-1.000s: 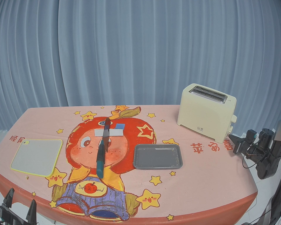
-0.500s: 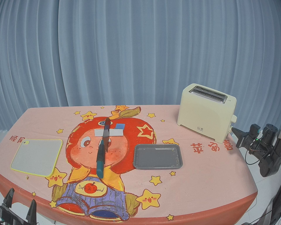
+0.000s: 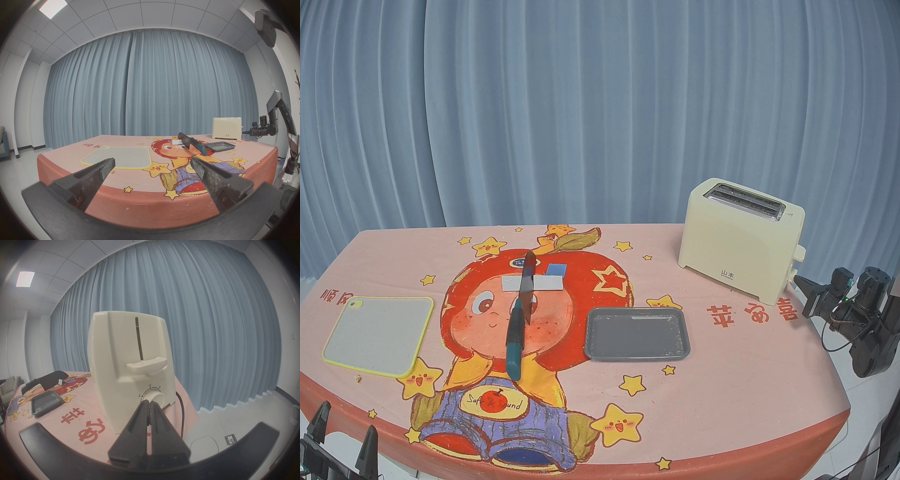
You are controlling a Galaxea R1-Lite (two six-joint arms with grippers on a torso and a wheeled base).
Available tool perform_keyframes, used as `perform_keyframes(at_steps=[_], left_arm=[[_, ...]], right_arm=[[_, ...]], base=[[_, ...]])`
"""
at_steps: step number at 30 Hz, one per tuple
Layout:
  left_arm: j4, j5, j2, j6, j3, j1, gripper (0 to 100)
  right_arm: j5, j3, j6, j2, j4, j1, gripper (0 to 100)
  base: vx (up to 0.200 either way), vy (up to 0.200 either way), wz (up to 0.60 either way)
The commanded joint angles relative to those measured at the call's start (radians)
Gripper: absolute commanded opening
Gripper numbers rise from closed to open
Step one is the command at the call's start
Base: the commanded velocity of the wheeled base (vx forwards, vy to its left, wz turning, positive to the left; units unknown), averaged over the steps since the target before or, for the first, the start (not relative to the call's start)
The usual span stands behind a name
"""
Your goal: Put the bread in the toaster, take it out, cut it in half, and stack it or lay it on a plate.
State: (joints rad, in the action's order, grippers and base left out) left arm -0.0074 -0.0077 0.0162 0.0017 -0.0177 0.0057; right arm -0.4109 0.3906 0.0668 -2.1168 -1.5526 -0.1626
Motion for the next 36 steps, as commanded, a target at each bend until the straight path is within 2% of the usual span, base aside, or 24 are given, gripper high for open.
perform_keyframes(at_steps=[1,36], left_arm=[[0.0,0.0,-0.016,0.0,0.018,0.0,100],[0.0,0.0,-0.016,0.0,0.018,0.0,100]], right_arm=[[0.0,-0.004,0.001,-0.008,-0.004,0.001,0],[0.0,-0.006,0.001,-0.038,-0.006,0.008,0]], base=[[0.0,0.0,0.0],[0.0,0.0,0.0]])
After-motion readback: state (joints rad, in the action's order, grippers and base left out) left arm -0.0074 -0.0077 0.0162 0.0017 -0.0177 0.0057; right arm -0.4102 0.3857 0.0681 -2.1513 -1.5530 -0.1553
